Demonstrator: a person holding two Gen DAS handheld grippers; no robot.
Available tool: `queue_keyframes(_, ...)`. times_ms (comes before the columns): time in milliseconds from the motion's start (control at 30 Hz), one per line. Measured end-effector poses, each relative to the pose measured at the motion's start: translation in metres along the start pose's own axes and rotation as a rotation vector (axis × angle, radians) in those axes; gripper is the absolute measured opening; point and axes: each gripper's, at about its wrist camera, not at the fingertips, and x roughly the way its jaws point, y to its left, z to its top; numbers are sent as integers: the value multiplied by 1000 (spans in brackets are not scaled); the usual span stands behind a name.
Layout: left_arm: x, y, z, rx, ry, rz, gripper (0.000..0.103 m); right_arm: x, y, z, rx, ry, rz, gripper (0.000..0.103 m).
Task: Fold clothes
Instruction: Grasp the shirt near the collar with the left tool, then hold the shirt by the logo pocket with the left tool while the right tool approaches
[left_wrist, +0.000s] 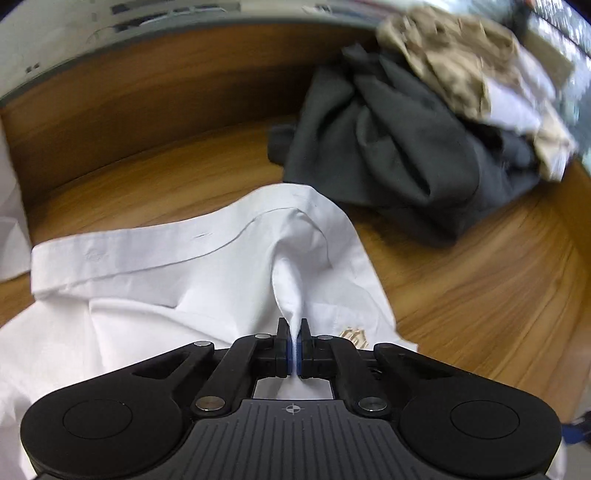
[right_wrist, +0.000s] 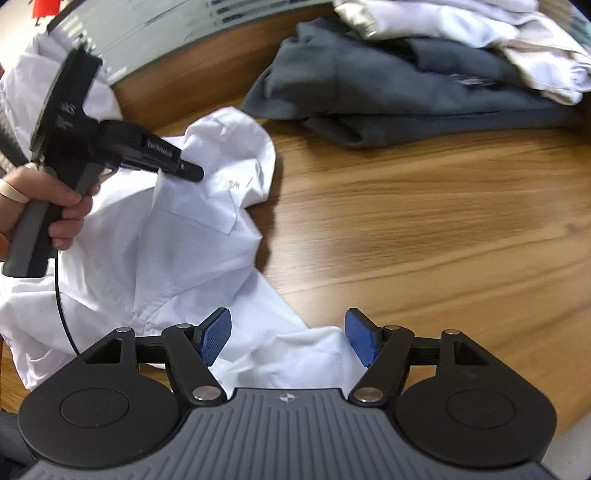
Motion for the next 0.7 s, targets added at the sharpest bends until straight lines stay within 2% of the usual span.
queue_keyframes(233,-105,33,-1,-102,-179,-81,4,19,13,8,-61,19,22,75)
queue_keyframes(367,-167,66,-16,-169,-255,-87,4,14,24,14,-83,5,51,75)
queue_keyframes(533,-226,120,-61,-317,-289,-52,4,-2,44,24,-114,-26,101,76)
queue_keyframes(633,-245,139,-98,-387,-276,-25,4,-13,59,31,-143,-39,138,77)
queue_keyframes(700,-255,149,-127,-398,-270,-4,4,-17,72,35,-175,-38,164,77)
